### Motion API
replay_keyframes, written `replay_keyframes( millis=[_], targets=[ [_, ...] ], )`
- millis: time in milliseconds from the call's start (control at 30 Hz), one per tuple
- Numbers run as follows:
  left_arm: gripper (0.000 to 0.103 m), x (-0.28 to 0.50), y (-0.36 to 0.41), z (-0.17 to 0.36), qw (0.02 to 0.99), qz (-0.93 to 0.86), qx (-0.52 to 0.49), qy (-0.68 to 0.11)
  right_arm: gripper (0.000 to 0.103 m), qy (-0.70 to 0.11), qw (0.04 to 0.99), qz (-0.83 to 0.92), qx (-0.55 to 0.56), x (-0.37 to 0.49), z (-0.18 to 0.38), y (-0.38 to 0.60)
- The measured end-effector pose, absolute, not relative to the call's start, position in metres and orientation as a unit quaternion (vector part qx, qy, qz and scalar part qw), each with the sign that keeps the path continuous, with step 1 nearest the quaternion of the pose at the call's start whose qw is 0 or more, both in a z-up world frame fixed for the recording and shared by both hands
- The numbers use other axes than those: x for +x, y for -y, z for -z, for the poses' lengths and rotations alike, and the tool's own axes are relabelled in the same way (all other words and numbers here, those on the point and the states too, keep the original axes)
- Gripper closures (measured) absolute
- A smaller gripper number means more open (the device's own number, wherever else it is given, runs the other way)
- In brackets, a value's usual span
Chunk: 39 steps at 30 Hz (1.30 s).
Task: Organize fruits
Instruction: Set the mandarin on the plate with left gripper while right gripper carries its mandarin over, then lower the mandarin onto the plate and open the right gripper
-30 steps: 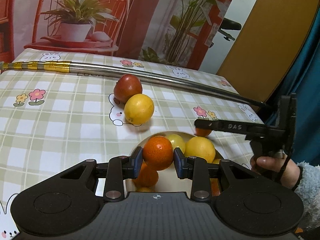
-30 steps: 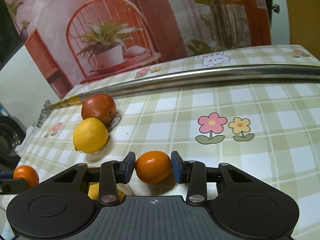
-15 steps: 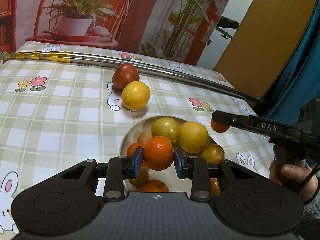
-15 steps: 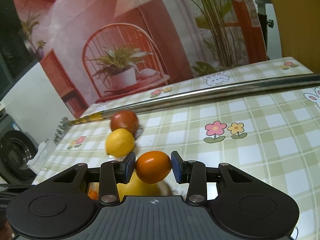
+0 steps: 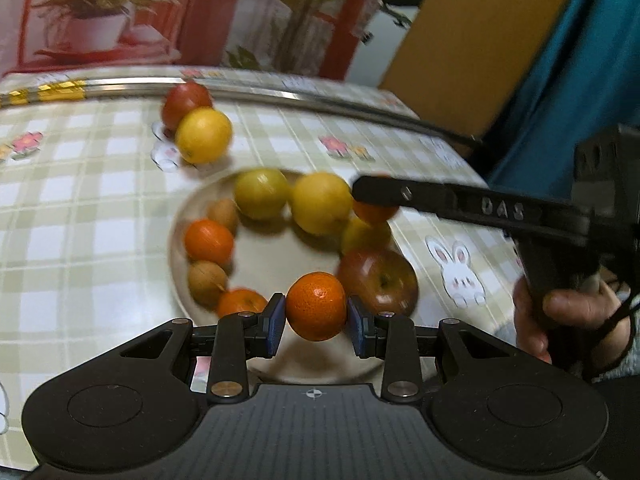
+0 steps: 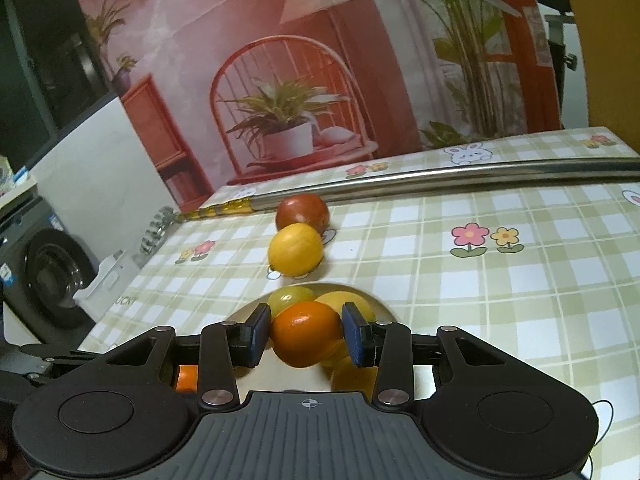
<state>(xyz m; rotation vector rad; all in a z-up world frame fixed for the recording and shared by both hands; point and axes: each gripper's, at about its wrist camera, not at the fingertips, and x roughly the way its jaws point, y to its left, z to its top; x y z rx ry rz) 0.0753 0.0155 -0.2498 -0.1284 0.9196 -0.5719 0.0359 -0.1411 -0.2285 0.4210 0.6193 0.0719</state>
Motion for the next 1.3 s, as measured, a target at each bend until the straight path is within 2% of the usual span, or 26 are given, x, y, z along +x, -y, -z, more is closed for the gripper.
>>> replay_keyframes(
  millis=[600, 733, 1033, 1300],
  targets=[
    [0.067, 0.084, -0.01, 0.277, 0.823, 0.282, -0.068, -0.488, 0.067, -0.313, 0.929, -0.04, 0.195, 0.036, 0.234, 0.134],
    [0.063, 0.084, -0.013, 0.276, 0.825, 0.279, -0.076, -0.485, 0.067, -0.317, 0.928, -0.039, 0.19, 0.036, 0.235, 0.133],
    [0.063, 0.073, -0.028, 0.255, 0.862, 0.257, -0.095, -0.428, 0.067, -0.323, 0.927, -0.033, 0.187, 0.037, 0.238, 0.133],
    [0.062, 0.067, -0.044, 0.243, 0.904, 0.169, -0.105, -0.379, 0.067, -0.325, 0.93, -0.028, 0.168, 0.036, 0.24, 0.13]
  ],
)
